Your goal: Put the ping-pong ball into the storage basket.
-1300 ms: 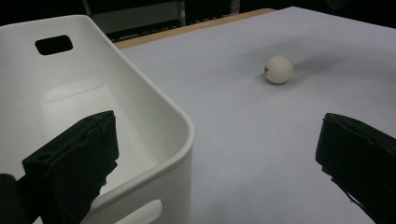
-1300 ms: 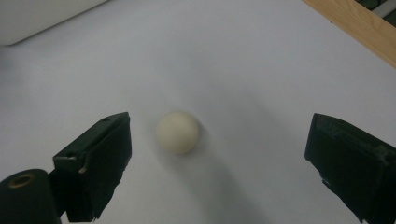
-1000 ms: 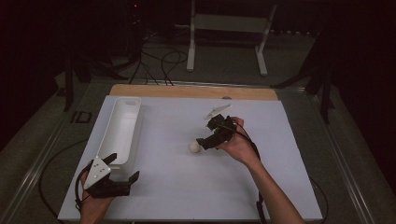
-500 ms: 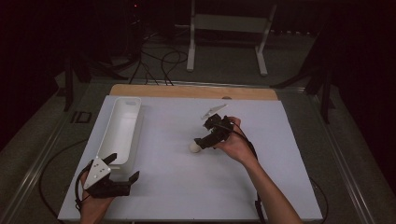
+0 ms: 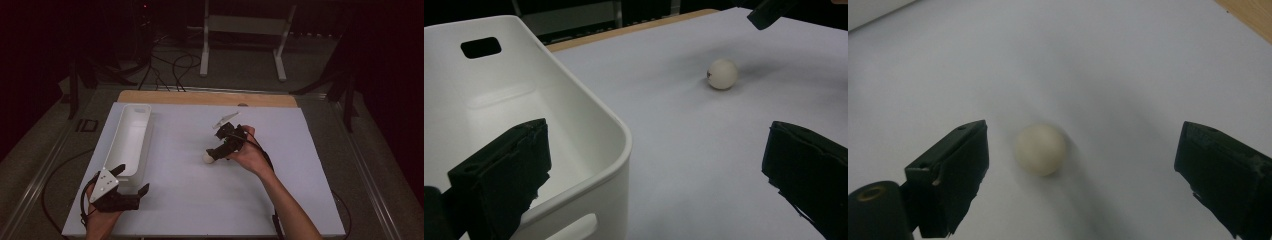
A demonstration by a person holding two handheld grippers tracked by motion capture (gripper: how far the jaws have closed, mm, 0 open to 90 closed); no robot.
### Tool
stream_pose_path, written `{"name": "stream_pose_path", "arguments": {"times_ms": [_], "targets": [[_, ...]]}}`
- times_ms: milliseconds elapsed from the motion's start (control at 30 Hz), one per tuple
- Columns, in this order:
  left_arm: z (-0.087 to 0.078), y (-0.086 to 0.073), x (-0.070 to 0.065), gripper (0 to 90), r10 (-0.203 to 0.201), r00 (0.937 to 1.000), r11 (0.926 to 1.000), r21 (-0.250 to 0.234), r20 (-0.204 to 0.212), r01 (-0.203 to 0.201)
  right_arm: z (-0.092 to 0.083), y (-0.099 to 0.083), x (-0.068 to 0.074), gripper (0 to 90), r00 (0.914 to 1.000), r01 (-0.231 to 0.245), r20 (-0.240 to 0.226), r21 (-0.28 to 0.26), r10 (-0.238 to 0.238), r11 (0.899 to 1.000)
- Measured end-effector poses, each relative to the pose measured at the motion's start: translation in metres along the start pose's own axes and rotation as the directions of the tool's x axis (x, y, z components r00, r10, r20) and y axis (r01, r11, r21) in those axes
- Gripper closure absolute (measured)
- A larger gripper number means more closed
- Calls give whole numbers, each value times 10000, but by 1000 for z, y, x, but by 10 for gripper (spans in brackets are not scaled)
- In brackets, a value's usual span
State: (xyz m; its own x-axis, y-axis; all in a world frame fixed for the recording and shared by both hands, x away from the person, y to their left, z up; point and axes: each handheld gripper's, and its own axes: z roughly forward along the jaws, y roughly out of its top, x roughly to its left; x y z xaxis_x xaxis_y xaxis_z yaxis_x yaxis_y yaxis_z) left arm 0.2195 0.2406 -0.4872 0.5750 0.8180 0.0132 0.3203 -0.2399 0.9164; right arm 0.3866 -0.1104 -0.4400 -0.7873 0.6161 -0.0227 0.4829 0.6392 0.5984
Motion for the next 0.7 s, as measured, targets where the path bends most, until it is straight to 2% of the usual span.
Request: {"name": "stream_pose_path", "arguments": {"times_ms": [700], "targets": [[0, 0, 0, 0, -13, 10000, 10000, 3, -3, 13, 12, 1, 0, 71, 9999, 69, -139, 307, -65, 9995]]}}
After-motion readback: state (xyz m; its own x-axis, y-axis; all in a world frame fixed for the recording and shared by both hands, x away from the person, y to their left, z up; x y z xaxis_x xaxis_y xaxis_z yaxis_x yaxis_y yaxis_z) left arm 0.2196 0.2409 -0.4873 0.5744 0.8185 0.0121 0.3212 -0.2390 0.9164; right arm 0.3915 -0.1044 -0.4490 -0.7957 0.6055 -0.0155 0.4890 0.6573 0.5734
